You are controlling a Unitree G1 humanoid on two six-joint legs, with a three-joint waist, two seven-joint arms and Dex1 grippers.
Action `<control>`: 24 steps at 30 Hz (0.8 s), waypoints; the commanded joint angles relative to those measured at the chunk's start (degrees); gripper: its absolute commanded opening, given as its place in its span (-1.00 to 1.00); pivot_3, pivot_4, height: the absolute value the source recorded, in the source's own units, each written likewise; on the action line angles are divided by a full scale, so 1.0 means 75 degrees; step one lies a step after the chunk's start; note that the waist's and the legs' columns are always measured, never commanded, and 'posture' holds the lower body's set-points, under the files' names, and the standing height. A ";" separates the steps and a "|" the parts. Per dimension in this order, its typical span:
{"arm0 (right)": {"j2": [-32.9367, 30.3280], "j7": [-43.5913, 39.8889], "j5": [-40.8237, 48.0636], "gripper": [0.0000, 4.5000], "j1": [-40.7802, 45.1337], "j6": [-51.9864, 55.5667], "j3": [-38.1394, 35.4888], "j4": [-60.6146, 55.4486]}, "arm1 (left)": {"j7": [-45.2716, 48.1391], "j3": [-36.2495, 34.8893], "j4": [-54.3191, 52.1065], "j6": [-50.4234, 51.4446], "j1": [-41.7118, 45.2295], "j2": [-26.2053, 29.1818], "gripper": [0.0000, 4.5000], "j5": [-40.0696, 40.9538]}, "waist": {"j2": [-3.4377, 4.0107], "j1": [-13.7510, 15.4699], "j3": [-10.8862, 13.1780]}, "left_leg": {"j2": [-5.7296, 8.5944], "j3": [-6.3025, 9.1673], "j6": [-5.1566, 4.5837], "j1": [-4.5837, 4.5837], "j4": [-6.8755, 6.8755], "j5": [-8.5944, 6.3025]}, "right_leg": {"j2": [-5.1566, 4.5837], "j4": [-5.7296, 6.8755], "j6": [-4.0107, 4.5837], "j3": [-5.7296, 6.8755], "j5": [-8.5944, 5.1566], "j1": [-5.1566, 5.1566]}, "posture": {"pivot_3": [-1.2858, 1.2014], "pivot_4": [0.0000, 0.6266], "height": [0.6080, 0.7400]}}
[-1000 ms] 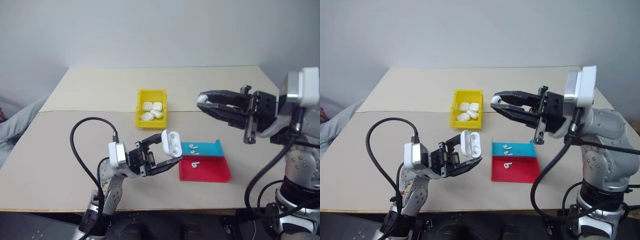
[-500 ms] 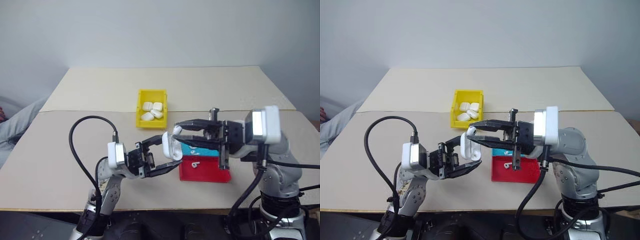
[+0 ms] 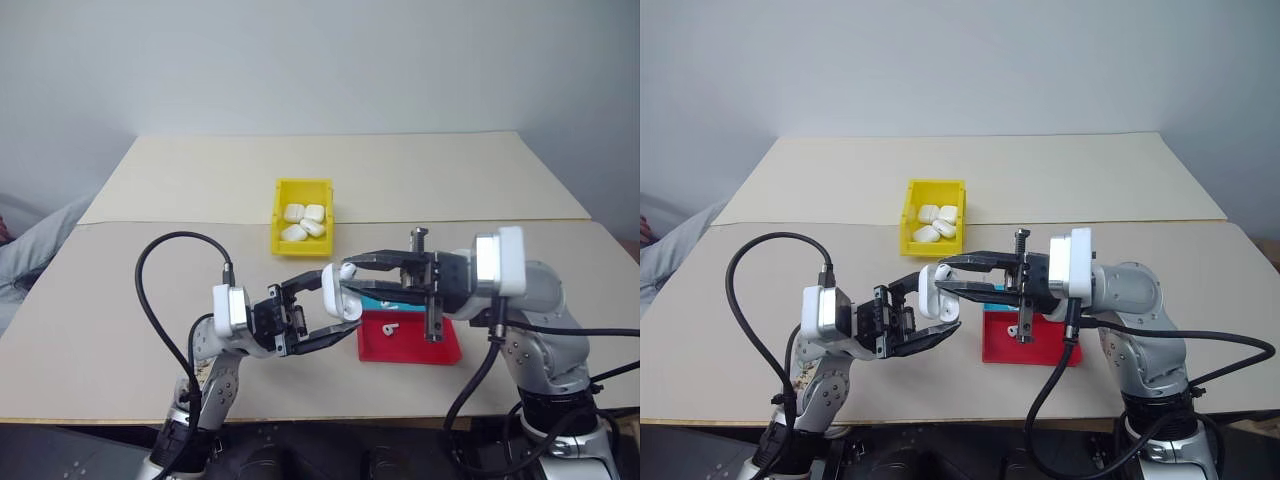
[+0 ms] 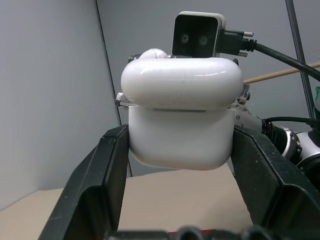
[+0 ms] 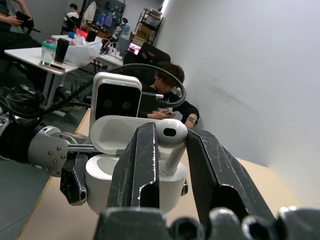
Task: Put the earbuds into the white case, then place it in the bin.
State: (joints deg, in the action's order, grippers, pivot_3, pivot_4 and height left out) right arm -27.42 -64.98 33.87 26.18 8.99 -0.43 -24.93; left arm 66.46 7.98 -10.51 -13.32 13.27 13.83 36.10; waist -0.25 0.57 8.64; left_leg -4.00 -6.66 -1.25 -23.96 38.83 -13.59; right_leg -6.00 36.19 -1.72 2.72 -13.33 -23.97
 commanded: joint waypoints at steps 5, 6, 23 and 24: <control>-0.0093 -0.0012 -0.0038 -0.69 0.0134 -0.0315 0.0090 -0.0005 | -0.0021 -0.0035 -0.0335 -0.0037 -0.0054 0.0003 0.24 0.0006 | 0.0000 0.0002 0.0000 | 0.0000 -0.0001 0.0000 0.0000 0.0001 0.0000 | 0.0000 -0.0001 0.0000 0.0000 0.0000 0.0001 | 0.03 -0.52 1.00; -0.0105 0.0001 -0.0042 -0.69 0.0131 -0.0306 0.0093 0.0000 | -0.0023 -0.0034 -0.0337 -0.0041 -0.0058 0.0001 0.24 0.0003 | 0.0000 0.0002 0.0000 | 0.0000 -0.0001 0.0000 0.0000 0.0000 0.0000 | 0.0000 -0.0001 0.0000 0.0000 0.0000 0.0001 | 0.03 -0.52 1.00; -0.1698 -0.0876 0.0393 -0.16 0.0295 0.0049 -0.0485 0.0332 | 0.0418 -0.0539 0.0670 -0.0531 -0.0209 0.0571 0.24 -0.0483 | 0.0000 0.0009 0.0000 | 0.0000 -0.0001 0.0000 0.0000 0.0000 0.0000 | -0.0001 -0.0001 0.0000 0.0000 0.0000 0.0000 | 0.03 -0.52 1.00; -0.2098 -0.1041 0.0292 -0.16 0.0456 0.0246 -0.0488 0.0515 | 0.0735 -0.0656 0.1092 -0.0866 -0.0254 0.0735 0.24 -0.0573 | 0.0000 0.0002 0.0000 | 0.0000 -0.0003 -0.0001 0.0001 0.0001 0.0000 | -0.0002 -0.0001 0.0000 0.0000 0.0000 -0.0001 | 0.03 -0.52 1.00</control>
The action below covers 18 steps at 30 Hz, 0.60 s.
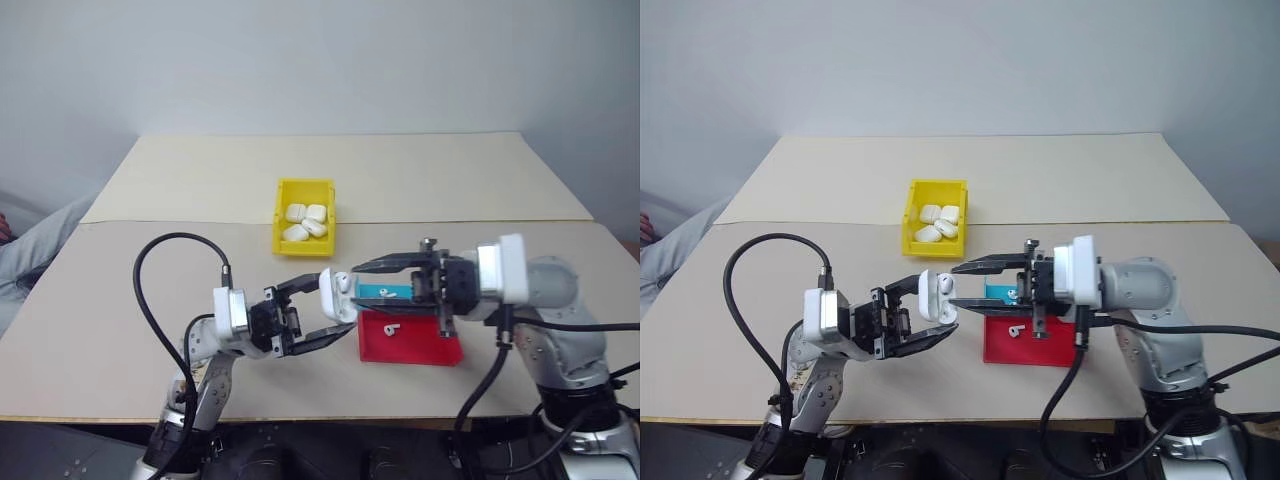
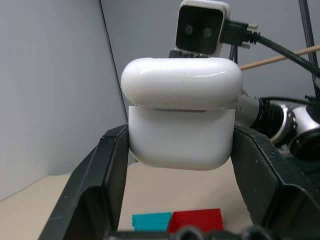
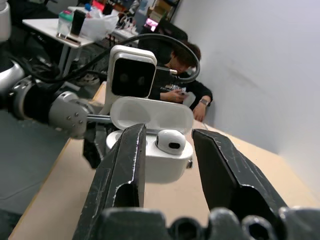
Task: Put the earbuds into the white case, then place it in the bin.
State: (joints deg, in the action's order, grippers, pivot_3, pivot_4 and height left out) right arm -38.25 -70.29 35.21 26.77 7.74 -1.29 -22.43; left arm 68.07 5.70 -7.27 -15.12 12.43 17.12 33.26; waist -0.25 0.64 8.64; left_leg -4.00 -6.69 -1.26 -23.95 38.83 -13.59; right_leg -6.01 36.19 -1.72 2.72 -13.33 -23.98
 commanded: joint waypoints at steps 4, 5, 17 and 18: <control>-0.1770 -0.0848 -0.1433 -0.16 0.1365 0.0408 0.0538 0.1366 | 0.0857 -0.0712 0.1381 -0.1084 -0.0475 0.0621 0.24 -0.0246 | 0.0000 -0.0091 0.0000 | -0.0004 -0.0009 -0.0001 0.0004 -0.0008 -0.0001 | 0.0000 0.0000 0.0007 -0.0004 -0.0002 -0.0011 | 0.03 -0.52 1.00; -0.1897 -0.1048 -0.1987 -0.16 0.1745 0.0214 0.0952 0.1821 | 0.0818 -0.0774 0.1461 -0.1154 -0.0579 0.0641 0.24 -0.0281 | 0.0001 -0.0125 0.0000 | -0.0005 -0.0007 -0.0001 0.0003 -0.0012 -0.0001 | 0.0001 -0.0002 0.0008 -0.0002 -0.0003 -0.0011 | 0.03 -0.52 1.00; -0.0333 -0.1847 -0.6166 -0.16 0.4936 -0.1203 0.4322 0.6038 | 0.0260 -0.0706 0.1245 -0.1537 -0.1091 0.0526 0.24 -0.0832 | 0.0003 -0.0186 0.0000 | -0.0008 -0.0027 0.0002 -0.0020 -0.0009 0.0001 | 0.0000 0.0004 0.0007 -0.0006 -0.0002 -0.0038 | 0.03 -0.52 1.00; -0.0204 -0.1878 -0.6299 -0.16 0.5047 -0.1358 0.4416 0.6269 | 0.0213 -0.0698 0.1192 -0.1537 -0.1118 0.0520 0.24 -0.0849 | 0.0003 -0.0169 0.0001 | -0.0009 -0.0028 0.0003 -0.0021 -0.0008 0.0001 | -0.0001 0.0004 0.0007 -0.0006 -0.0002 -0.0038 | 0.03 -0.52 1.00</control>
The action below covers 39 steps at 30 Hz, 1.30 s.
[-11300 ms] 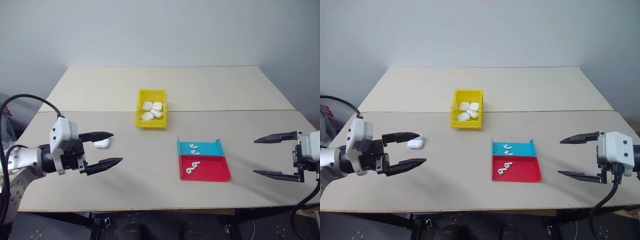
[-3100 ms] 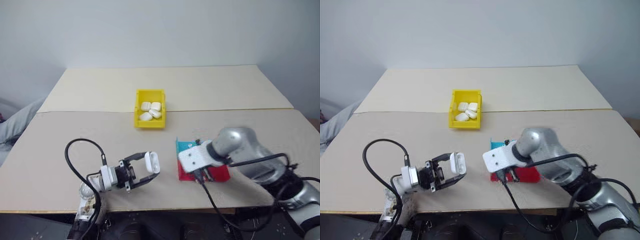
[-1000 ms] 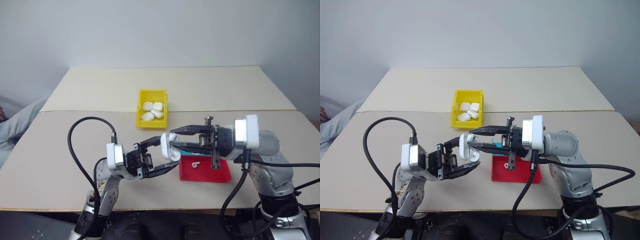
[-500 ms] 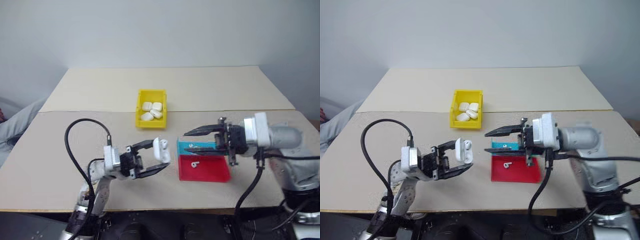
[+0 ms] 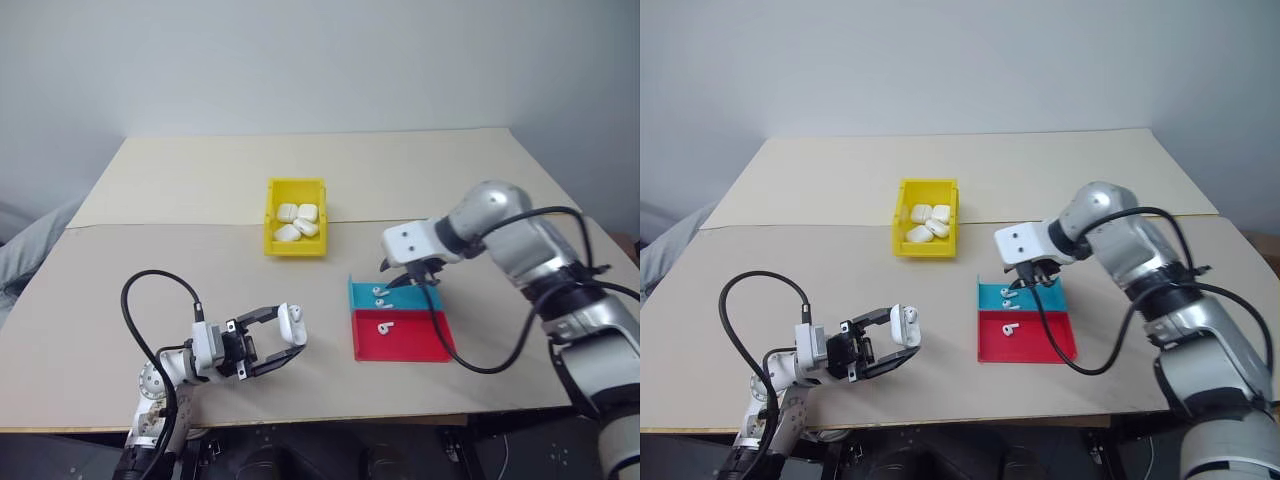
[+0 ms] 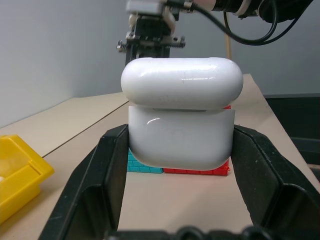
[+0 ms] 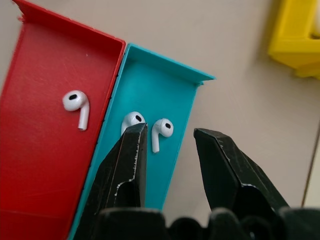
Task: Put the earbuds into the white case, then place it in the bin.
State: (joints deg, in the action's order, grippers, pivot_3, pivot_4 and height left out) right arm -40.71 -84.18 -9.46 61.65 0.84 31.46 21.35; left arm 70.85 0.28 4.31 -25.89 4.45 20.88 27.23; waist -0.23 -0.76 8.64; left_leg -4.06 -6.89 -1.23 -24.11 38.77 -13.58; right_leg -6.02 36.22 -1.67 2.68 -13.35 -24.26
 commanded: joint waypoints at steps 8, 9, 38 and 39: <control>0.0706 -0.0023 -0.0954 -0.16 0.0693 -0.1168 0.0237 0.1597 | -0.0371 0.0096 -0.0628 -0.0156 -0.0282 0.0046 0.24 -0.0129 | 0.0001 0.0010 0.0000 | 0.0001 0.0000 0.0002 -0.0004 0.0004 0.0001 | -0.0006 0.0000 -0.0001 0.0009 0.0001 0.0002 | 0.03 -0.52 1.00; 0.0738 -0.0016 -0.1005 -0.16 0.0685 -0.1232 0.0218 0.1665 | -0.0390 0.0104 -0.0656 -0.0155 -0.0306 0.0049 0.24 -0.0133 | 0.0002 0.0005 0.0000 | 0.0001 -0.0001 0.0002 -0.0004 0.0004 0.0001 | -0.0006 0.0000 -0.0001 0.0008 0.0001 0.0002 | 0.03 -0.52 1.00; 0.1316 0.0444 -0.1666 -0.16 0.0441 -0.1709 0.0124 0.2778 | -0.0440 0.0183 -0.0478 -0.0365 -0.0158 0.0027 0.24 -0.0213 | 0.0003 -0.0005 0.0000 | 0.0000 -0.0002 0.0008 -0.0001 0.0002 0.0005 | -0.0005 0.0006 0.0000 0.0008 0.0002 0.0002 | 0.03 -0.52 1.00; 0.1312 0.0433 -0.1656 -0.16 0.0427 -0.1712 0.0118 0.2764 | -0.0447 0.0177 -0.0459 -0.0426 -0.0156 0.0005 0.24 -0.0228 | 0.0003 -0.0005 0.0000 | 0.0000 -0.0002 0.0008 -0.0001 0.0002 0.0005 | -0.0005 0.0006 0.0000 0.0008 0.0002 0.0002 | 0.03 -0.52 1.00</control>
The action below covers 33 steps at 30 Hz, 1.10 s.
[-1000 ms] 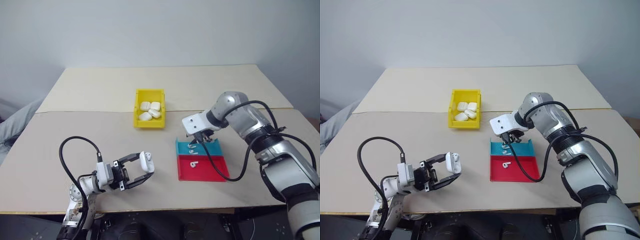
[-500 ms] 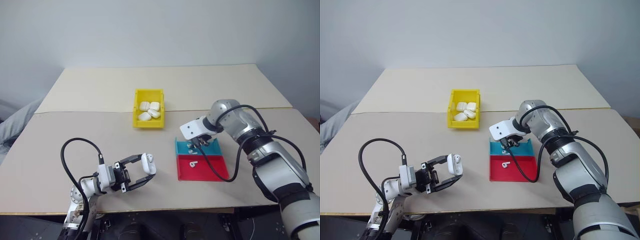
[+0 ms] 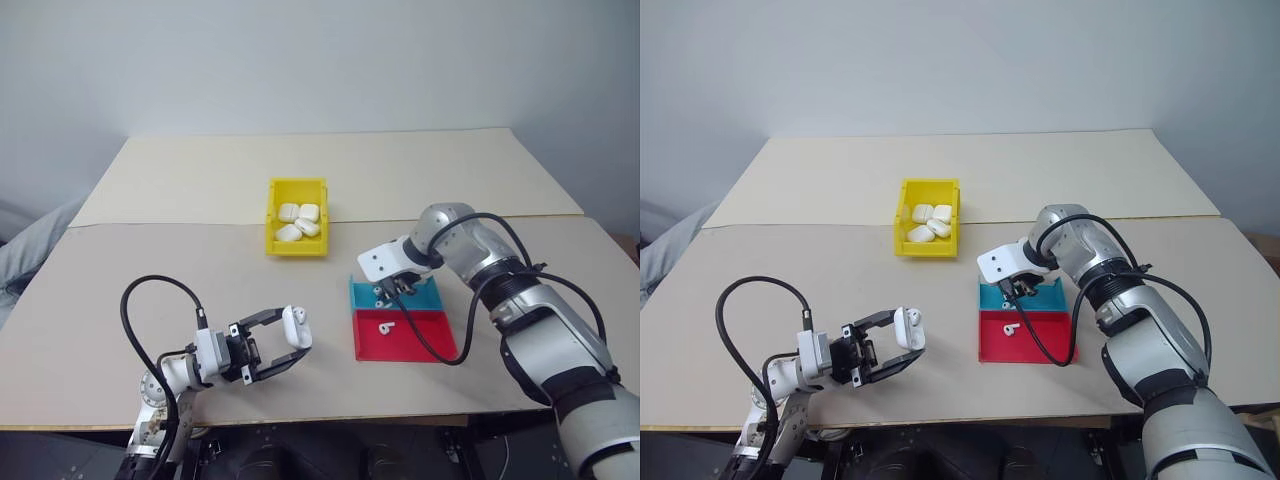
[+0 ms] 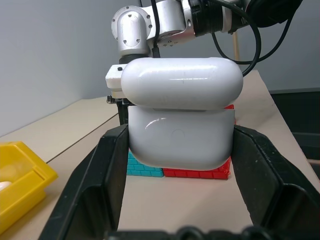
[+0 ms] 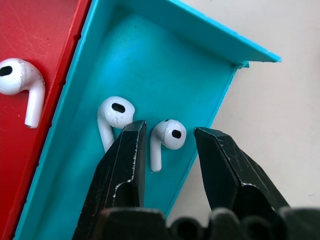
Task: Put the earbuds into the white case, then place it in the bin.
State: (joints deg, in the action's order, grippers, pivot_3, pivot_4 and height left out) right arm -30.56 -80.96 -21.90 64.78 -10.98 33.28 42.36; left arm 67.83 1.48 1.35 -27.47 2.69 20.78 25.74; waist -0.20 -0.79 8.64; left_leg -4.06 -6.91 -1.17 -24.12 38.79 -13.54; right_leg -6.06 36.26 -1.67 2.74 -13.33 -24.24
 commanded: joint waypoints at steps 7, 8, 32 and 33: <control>-0.0056 0.0055 -0.0109 -0.16 -0.0003 -0.0222 -0.0060 0.0047 | -0.0186 0.0020 0.0024 -0.0368 0.0130 -0.0083 0.24 -0.0115 | 0.0000 0.0000 0.0000 | 0.0000 0.0000 0.0001 0.0002 0.0000 0.0000 | 0.0000 0.0002 0.0000 0.0000 0.0000 0.0002 | 0.03 -0.52 1.00; -0.0070 0.0075 -0.0144 -0.16 -0.0001 -0.0268 -0.0043 0.0078 | -0.0188 0.0022 0.0021 -0.0370 0.0124 -0.0076 0.24 -0.0118 | 0.0001 0.0000 0.0000 | 0.0000 0.0000 0.0001 0.0002 0.0000 0.0000 | 0.0000 0.0002 0.0000 0.0000 0.0000 0.0001 | 0.03 -0.52 1.00; -0.0140 0.0080 -0.0382 -0.16 -0.0132 -0.0618 0.0033 0.0166 | -0.0251 0.0102 0.0000 -0.0400 0.0126 -0.0008 0.24 -0.0134 | 0.0003 0.0001 -0.0003 | 0.0000 0.0000 0.0001 0.0018 -0.0001 0.0000 | 0.0000 0.0003 0.0000 0.0000 0.0000 0.0016 | 0.03 -0.52 1.00; -0.0146 0.0065 -0.0380 -0.16 -0.0135 -0.0636 0.0030 0.0172 | -0.0264 0.0103 0.0002 -0.0404 0.0126 -0.0006 0.24 -0.0141 | 0.0003 0.0002 -0.0002 | 0.0000 0.0000 0.0000 0.0018 -0.0001 0.0000 | 0.0000 0.0003 0.0000 0.0000 0.0000 0.0016 | 0.03 -0.52 1.00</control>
State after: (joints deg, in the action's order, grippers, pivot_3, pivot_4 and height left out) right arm -30.93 -79.88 -23.93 64.54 -14.85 33.16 43.24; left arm 66.32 2.20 2.22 -29.73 3.41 20.47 24.69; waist -0.18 -0.78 8.62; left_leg -4.06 -6.91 -1.17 -23.98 38.78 -13.54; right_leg -6.05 36.29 -1.67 2.74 -13.33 -24.12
